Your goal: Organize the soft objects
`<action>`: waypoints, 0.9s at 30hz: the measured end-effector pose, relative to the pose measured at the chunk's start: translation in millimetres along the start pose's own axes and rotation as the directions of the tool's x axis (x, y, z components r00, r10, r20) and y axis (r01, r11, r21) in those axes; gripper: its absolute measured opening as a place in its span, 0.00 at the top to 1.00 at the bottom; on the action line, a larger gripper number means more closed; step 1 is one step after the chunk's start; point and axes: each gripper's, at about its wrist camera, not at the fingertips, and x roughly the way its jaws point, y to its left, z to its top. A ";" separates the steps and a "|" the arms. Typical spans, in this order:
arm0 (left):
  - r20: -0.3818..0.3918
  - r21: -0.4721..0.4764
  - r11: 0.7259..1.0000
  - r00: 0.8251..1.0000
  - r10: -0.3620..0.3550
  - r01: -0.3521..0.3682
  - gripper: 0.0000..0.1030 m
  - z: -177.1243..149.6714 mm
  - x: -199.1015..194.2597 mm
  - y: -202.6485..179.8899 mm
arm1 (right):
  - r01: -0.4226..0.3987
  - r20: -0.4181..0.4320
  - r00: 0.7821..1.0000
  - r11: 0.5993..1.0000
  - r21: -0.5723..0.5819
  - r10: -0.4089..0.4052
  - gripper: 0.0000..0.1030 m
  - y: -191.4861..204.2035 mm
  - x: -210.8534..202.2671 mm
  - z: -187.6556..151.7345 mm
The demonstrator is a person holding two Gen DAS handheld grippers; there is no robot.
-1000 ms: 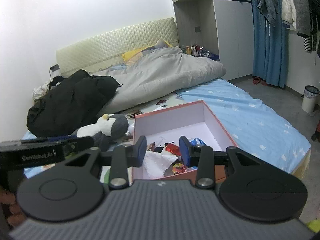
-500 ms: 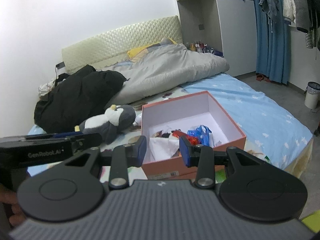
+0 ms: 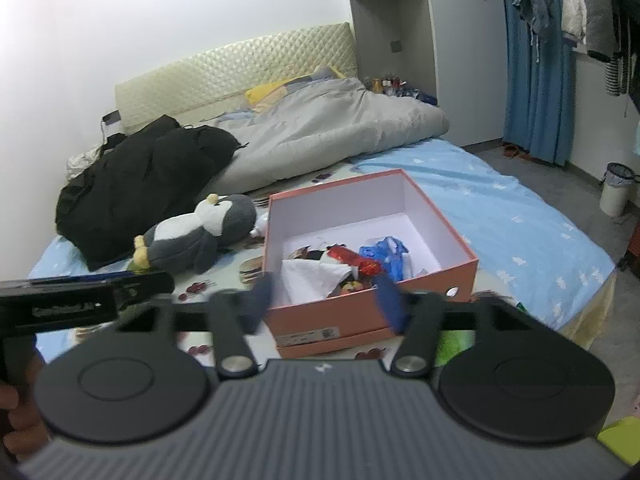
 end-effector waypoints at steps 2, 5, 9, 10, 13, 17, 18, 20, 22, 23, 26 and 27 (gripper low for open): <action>0.017 -0.003 1.000 1.000 0.014 -0.014 0.08 1.1 -1.2 1.8 | 0.010 0.007 1.000 1.000 -0.002 -0.010 0.15 -2.4 0.3 0.4; 0.024 0.009 1.000 1.000 0.010 -0.010 0.02 3.4 -0.8 2.0 | 0.019 0.004 1.000 1.000 0.018 -0.019 0.14 -8.1 2.1 0.8; 0.027 0.004 1.000 1.000 0.011 -0.011 0.00 4.9 -1.1 1.1 | 0.022 0.012 1.000 1.000 0.019 -0.023 0.14 -10.1 1.6 0.1; 0.026 0.002 1.000 1.000 0.009 -0.009 0.00 5.2 -1.0 0.7 | 0.022 0.011 1.000 1.000 0.019 -0.023 0.14 -9.9 1.6 -0.3; 0.018 0.003 1.000 1.000 0.013 -0.013 0.00 5.2 0.0 -1.3 | 0.028 0.003 1.000 0.999 0.019 -0.028 0.14 -9.7 2.4 -1.4; 0.013 -0.002 1.000 1.000 0.017 -0.017 0.00 4.7 1.2 -2.3 | 0.020 0.006 1.000 0.999 0.024 -0.021 0.14 -9.9 2.4 -2.2; 0.011 -0.004 1.000 1.000 0.019 -0.019 0.00 4.7 1.5 -2.3 | 0.020 0.006 1.000 0.999 0.025 -0.020 0.14 -10.0 2.2 -2.3; 0.010 -0.006 1.000 1.000 0.025 -0.025 0.00 4.1 1.7 -2.0 | 0.025 0.001 1.000 1.000 0.019 -0.025 0.14 -9.9 1.7 -2.5; 0.006 -0.001 1.000 1.000 0.028 -0.028 0.00 3.9 2.6 -3.2 | 0.028 -0.005 1.000 1.000 0.013 -0.028 0.14 -9.3 2.1 -3.3; 0.005 0.002 1.000 1.000 0.028 -0.028 0.00 3.3 2.9 -3.5 | 0.027 -0.008 1.000 1.000 0.012 -0.027 0.14 -9.1 2.4 -3.8; 0.014 0.003 1.000 1.000 0.026 -0.026 0.00 2.1 2.7 -3.2 | 0.021 -0.013 1.000 1.000 0.015 -0.020 0.14 -8.6 2.6 -3.9; 0.015 0.001 1.000 1.000 0.028 -0.028 0.00 1.2 2.0 -1.9 | 0.019 -0.012 1.000 1.000 0.016 -0.019 0.14 -8.5 2.4 -3.4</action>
